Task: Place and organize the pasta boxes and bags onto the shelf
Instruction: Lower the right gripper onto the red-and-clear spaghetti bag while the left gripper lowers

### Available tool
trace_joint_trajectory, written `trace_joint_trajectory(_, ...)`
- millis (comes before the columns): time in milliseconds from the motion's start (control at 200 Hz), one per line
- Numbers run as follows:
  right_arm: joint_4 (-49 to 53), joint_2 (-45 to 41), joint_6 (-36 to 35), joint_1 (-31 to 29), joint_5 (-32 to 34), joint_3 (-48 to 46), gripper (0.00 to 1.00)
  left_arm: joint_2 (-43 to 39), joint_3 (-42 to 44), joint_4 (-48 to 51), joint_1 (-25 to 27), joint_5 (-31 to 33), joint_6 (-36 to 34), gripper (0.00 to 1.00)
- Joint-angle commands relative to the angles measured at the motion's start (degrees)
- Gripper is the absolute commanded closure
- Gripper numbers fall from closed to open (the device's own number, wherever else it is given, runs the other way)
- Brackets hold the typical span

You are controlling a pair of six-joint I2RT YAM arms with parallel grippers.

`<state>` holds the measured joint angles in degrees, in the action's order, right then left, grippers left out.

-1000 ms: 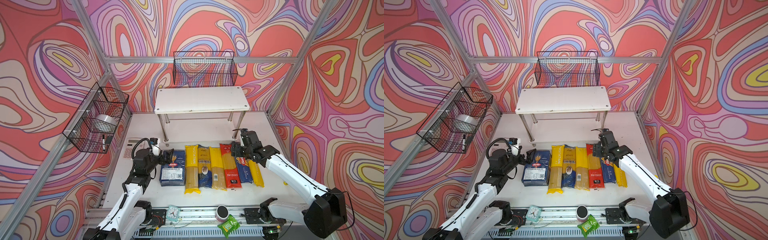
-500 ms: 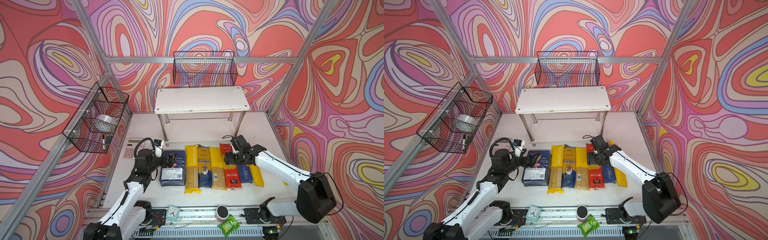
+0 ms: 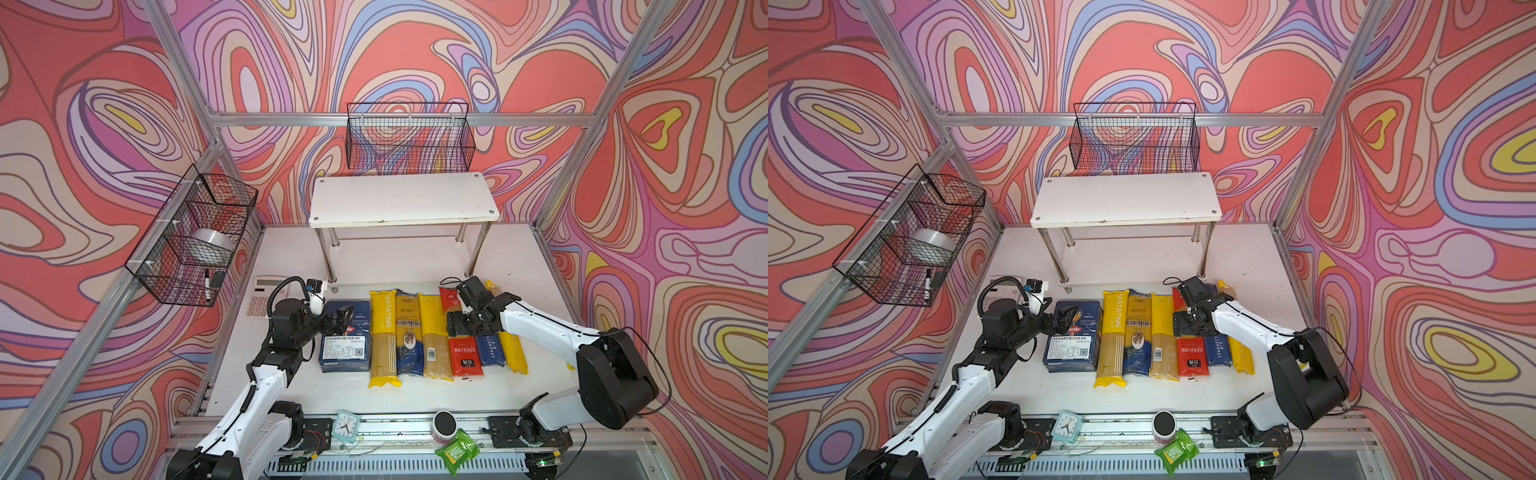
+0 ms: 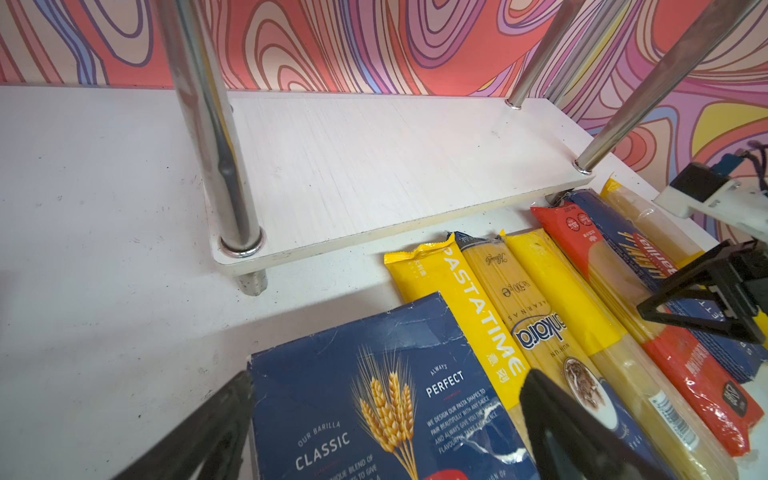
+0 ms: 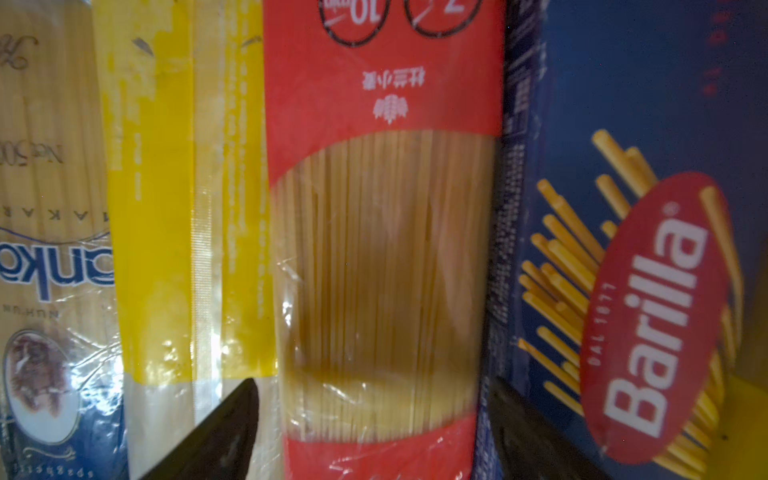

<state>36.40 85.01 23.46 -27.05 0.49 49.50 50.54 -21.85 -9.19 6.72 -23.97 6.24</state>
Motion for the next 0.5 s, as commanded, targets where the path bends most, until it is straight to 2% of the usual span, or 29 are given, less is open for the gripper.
trace_joint_trajectory(0,-1.91,1.14,0.23,-0.22,-0.64,-0.91,0.11,0.25,0.29,-0.78,0.13,0.16,0.08,0.00)
trace_joint_trajectory(315,-2.20,2.00,2.35,-0.15,-0.43,-2.12,0.11,0.43,0.21,-0.65,0.13,0.31,0.08,0.00)
trace_joint_trajectory(496,1.00,3.22,3.58,-0.20,4.63,-1.44,0.10,0.69,0.03,-0.70,0.09,0.63,0.18,0.00)
